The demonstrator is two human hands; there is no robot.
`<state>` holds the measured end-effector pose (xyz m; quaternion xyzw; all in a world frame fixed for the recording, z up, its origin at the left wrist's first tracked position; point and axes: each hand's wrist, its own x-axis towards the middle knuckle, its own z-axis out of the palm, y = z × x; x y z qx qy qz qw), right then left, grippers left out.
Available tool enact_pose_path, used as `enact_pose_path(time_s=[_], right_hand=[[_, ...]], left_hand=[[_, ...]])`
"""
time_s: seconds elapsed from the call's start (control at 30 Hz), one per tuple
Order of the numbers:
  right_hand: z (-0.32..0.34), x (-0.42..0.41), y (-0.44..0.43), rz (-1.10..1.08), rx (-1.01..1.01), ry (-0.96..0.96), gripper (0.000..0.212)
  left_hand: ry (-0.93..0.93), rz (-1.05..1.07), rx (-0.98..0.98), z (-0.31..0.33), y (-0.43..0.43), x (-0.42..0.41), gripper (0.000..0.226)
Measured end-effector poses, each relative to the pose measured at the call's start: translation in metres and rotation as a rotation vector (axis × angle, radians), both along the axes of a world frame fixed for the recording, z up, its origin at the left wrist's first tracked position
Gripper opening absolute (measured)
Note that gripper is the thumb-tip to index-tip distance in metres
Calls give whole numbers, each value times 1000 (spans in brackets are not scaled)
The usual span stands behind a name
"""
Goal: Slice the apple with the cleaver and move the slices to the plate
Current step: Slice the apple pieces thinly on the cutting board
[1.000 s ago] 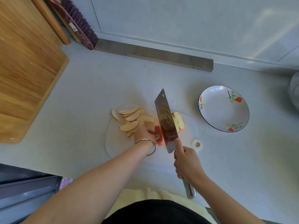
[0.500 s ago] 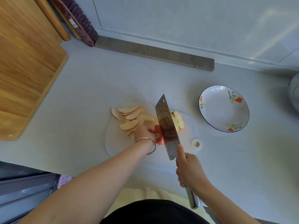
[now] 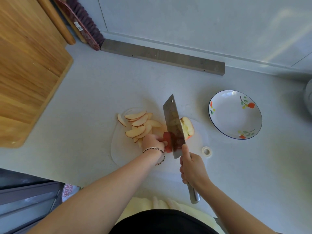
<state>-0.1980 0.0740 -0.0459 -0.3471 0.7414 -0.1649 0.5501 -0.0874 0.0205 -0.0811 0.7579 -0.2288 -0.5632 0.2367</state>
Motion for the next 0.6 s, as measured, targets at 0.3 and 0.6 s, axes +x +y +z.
enact_pose_path(time_s=[0.3,0.6], right_hand=[[17,-1,5,40,-46,21,51],[9,-1,15,120,-62,128,56]], left_hand=[[-80,-72,17,5,-1,-2,8],[-70,-50,10,3,0,-2,8]])
